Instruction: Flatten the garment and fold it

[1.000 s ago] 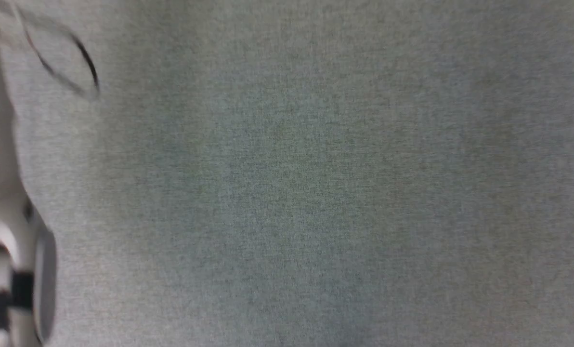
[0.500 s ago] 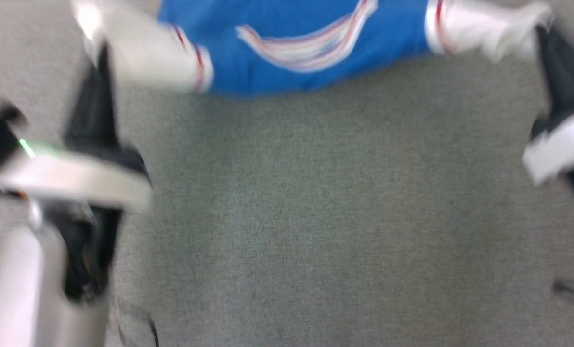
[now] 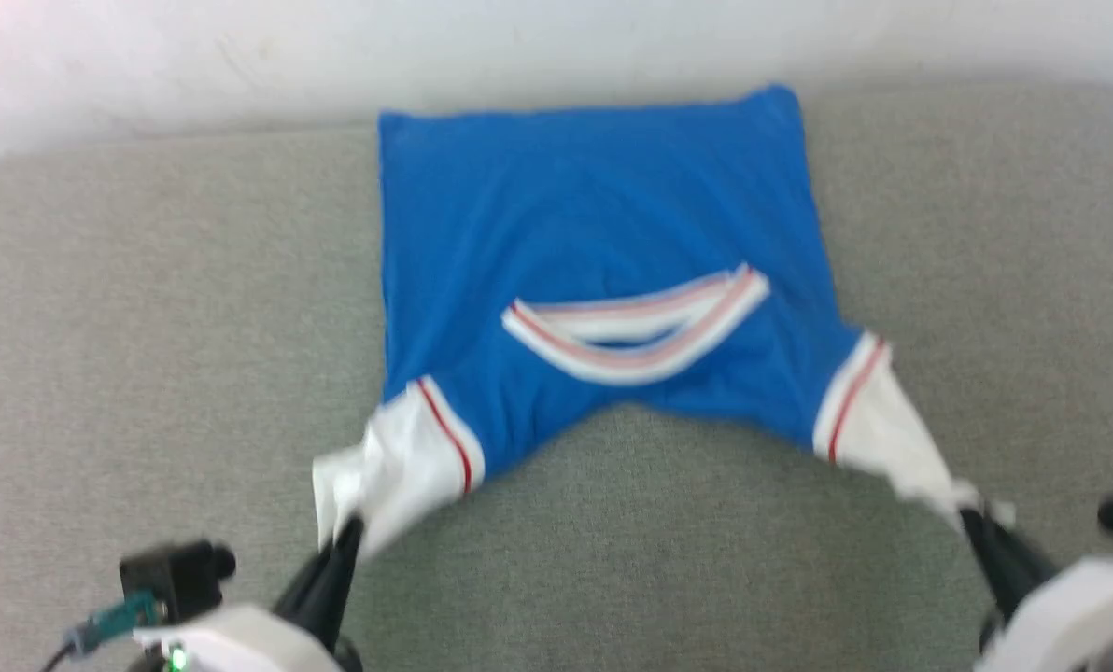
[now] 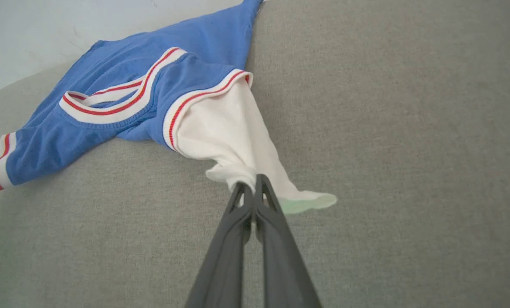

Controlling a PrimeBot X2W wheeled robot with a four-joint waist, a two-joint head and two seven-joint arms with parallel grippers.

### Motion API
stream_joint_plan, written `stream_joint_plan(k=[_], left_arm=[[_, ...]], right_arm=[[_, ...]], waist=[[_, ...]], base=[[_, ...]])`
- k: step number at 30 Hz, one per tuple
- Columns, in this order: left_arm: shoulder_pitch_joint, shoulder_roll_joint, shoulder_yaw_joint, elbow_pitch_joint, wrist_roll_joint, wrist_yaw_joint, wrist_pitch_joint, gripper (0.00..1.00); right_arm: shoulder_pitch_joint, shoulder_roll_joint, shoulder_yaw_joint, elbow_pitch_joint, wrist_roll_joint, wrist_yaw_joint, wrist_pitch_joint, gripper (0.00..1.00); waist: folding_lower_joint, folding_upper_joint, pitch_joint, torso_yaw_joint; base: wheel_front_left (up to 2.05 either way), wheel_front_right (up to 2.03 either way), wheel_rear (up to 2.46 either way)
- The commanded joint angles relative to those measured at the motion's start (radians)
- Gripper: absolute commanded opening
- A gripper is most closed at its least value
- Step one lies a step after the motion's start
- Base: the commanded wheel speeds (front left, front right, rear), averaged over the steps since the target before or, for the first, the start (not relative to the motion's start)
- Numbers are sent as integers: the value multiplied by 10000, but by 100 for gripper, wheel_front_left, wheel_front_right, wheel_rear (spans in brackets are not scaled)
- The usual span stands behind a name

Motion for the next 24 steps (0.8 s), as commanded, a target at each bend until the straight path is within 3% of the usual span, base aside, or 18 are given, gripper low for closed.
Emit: stream_joint_plan(k=[1, 17, 24], left_arm=[[412, 66, 14, -58, -181, -59, 111, 0], [3337, 760, 459, -1135, -1394, 185, 1200, 0], [3745, 777, 517, -1485, -1514, 336, 1290, 0]], right_arm=[[560, 60, -103, -74, 154, -7, 169, 0], [3712, -136, -361, -1106, 1576, -7, 2564, 0], [4010, -135, -470, -1258, 1219, -7, 2543, 0]], waist=[[3, 0, -616, 159], [3, 0, -1868, 160], [3, 0, -2001, 165]], base=[[0, 0, 0], [0, 0, 0], [0, 0, 0]])
